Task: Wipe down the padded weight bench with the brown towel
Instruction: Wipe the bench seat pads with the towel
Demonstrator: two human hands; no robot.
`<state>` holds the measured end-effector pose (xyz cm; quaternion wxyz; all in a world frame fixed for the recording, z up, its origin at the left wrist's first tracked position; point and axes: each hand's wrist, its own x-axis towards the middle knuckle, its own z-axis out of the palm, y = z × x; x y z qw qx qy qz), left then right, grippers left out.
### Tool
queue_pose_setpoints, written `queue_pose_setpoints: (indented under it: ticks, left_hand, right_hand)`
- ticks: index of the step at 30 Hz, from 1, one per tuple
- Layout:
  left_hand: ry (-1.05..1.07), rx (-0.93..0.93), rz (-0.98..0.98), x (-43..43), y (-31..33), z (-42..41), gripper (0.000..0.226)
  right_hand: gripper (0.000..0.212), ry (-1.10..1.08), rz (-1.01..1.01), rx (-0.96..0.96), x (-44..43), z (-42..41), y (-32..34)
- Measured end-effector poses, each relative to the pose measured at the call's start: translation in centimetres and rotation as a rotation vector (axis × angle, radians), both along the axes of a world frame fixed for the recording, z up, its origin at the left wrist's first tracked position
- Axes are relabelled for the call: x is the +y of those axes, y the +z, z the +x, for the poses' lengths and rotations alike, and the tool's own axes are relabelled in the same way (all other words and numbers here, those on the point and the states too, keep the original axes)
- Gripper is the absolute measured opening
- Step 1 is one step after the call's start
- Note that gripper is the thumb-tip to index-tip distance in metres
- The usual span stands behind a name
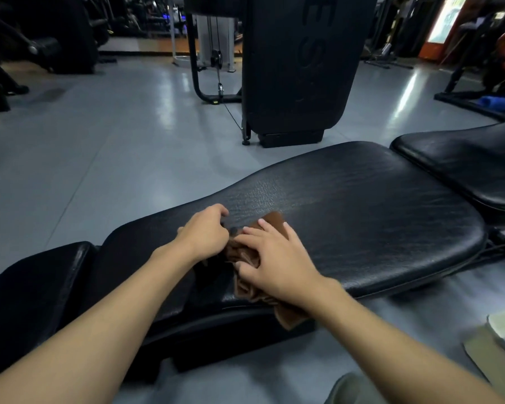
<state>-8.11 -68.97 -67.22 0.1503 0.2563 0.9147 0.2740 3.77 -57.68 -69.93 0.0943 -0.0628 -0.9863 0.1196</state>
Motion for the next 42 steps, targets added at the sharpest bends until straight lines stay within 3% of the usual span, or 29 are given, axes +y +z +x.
queue_pose_setpoints:
  ticks: [4,7,9,11,13,15,17,20,23,28,30,34,37,39,42]
  left_hand:
    - [-0.187,0.050,0.019,2.5,0.8,0.4,0.063]
    - [-0.314,0.031,-0.177,4.8,1.1,0.5,0.093]
    - [-0.328,0.074,-0.292,5.8,0.7,0.1,0.096]
    - [-0.316,0.106,-0.310,6.4,0.3,-0.2,0.083]
    - [-0.309,0.141,-0.308,6.8,0.0,-0.6,0.072]
    - [-0.317,0.160,-0.329,7.1,-0.1,-0.9,0.082]
    - [-0.307,0.149,-0.341,7.3,0.0,-1.0,0.094]
    - [-0.299,0.118,-0.344,7.4,0.0,-0.7,0.096]
    - [-0.327,0.121,-0.375,7.7,0.0,-0.6,0.096]
    - [-0.341,0.121,-0.413,8.4,1.0,-0.6,0.081]
    - [-0.337,0.117,-0.406,8.3,1.1,-0.7,0.085]
    - [-0.330,0.114,-0.398,8.1,0.8,-0.5,0.095]
    - [-0.331,0.093,-0.409,7.9,0.6,-0.3,0.095]
    - [-0.335,0.101,-0.414,7.9,0.8,-0.1,0.092]
    - [-0.331,0.114,-0.442,7.9,1.2,0.2,0.092]
  right_hand:
    - [0.049,-0.111,-0.029,0.036,8.6,-0.2,1.5]
    - [0.046,-0.378,-0.046,0.083,14.3,-2.3,2.6]
    - [0.048,-0.500,-0.025,0.084,14.8,-5.2,2.5]
    - [0.049,-0.419,0.034,0.056,12.8,-8.4,2.2]
    - [0.047,-0.198,-0.016,0.011,10.6,-10.7,1.3]
    - [0.048,-0.101,-0.079,-0.049,11.2,-11.6,1.8]
    - [0.049,-0.135,-0.019,-0.035,15.0,-12.2,2.8]
    - [0.045,-0.411,-0.015,-0.002,21.7,-12.5,4.4]
    - [0.033,-0.597,0.024,0.027,22.1,-14.5,4.3]
    - [0.041,-0.224,0.049,-0.028,18.7,-15.5,3.6]
    - [0.044,-0.271,0.073,0.000,22.0,-14.1,4.8]
    - [0.045,-0.600,0.009,0.014,29.9,-9.3,6.9]
    - [0.045,-0.721,-0.019,0.003,30.8,-7.7,7.0]
    - [0.048,-0.662,0.039,0.009,28.0,-8.1,6.2]
    - [0.053,-0.376,0.095,-0.012,21.3,-7.6,4.2]
